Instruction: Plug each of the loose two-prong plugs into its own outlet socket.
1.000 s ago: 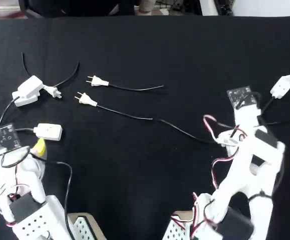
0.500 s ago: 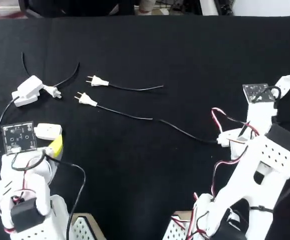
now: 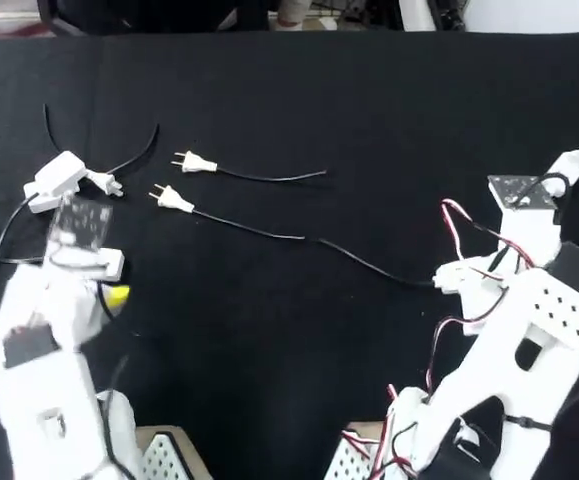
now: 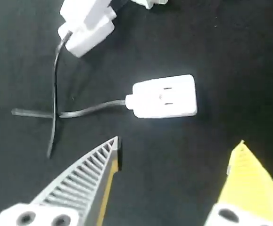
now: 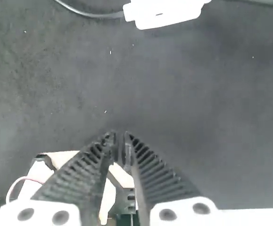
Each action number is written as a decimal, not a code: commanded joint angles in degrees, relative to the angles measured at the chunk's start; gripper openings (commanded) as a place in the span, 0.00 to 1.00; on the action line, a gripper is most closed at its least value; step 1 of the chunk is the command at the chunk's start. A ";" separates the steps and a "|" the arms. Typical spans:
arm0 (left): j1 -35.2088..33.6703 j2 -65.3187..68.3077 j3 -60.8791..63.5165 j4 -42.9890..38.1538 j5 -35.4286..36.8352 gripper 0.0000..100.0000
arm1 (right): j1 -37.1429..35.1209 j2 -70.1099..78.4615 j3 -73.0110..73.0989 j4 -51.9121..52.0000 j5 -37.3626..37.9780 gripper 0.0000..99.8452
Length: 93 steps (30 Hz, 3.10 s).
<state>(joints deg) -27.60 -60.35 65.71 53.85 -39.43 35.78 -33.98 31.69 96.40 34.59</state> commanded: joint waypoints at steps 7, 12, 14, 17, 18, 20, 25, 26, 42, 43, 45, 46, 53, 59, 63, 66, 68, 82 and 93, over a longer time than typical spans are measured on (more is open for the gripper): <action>0.13 32.62 -25.19 0.00 -27.25 0.36 | 0.70 -1.54 -2.59 0.79 0.18 0.02; 0.66 38.77 -19.30 -5.10 -39.21 0.34 | 0.35 -1.71 1.80 -0.44 0.35 0.02; 2.59 40.18 -13.32 -14.86 -38.77 0.30 | 0.26 -1.89 4.18 -2.81 0.35 0.02; 5.05 42.11 -5.76 -32.70 -34.73 0.32 | 0.26 -1.89 6.99 -6.24 0.53 0.02; 5.76 42.90 -3.65 -36.66 -34.02 0.34 | 0.26 -1.89 7.60 -6.77 0.62 0.02; 6.55 44.48 -1.98 -40.97 -33.85 0.38 | 0.26 -1.89 8.13 -6.68 0.62 0.02; 6.20 48.62 -4.97 -42.20 -33.67 0.38 | 0.35 -1.89 8.22 -6.51 0.62 0.02; 5.85 48.70 -5.14 -42.11 -33.93 0.38 | 0.35 -1.89 8.22 -6.51 0.53 0.02; 9.19 29.10 -24.84 4.04 -24.70 0.33 | 0.26 -1.89 7.96 -6.51 0.44 0.02; 9.36 30.24 -24.84 3.16 -24.79 0.33 | 0.26 -1.89 8.13 -6.51 0.44 0.02; 8.40 34.73 -25.01 -0.26 -24.53 0.33 | 0.62 -1.89 8.48 -6.51 0.62 0.02; 7.69 37.71 -25.98 -1.49 -24.62 0.33 | 0.70 -1.89 8.75 -6.51 0.62 0.02; 5.67 64.97 -42.42 -1.93 -25.76 0.32 | 0.26 -1.89 8.92 -6.51 0.53 0.02; 6.99 77.54 -49.10 -1.32 -25.85 0.31 | 0.35 -1.89 9.80 -6.59 0.62 0.02; 6.81 77.10 -50.59 3.52 -26.11 0.27 | 0.35 -1.89 9.80 -6.68 0.53 0.02; 6.64 73.76 -51.38 9.76 -25.67 0.24 | 0.35 -1.89 9.80 -6.68 0.53 0.02; 7.16 70.07 -51.03 15.03 -25.58 0.21 | 0.35 -1.89 9.80 -6.68 0.44 0.02; 28.70 42.29 -38.64 27.16 -3.08 0.05 | 0.00 -1.89 9.10 -7.12 0.70 0.02; 49.80 41.23 -23.43 3.78 10.20 0.09 | -7.38 -1.98 8.92 -7.12 0.26 0.02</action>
<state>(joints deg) 18.37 -16.84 43.30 59.91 -31.16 31.21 -34.07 41.71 89.27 34.86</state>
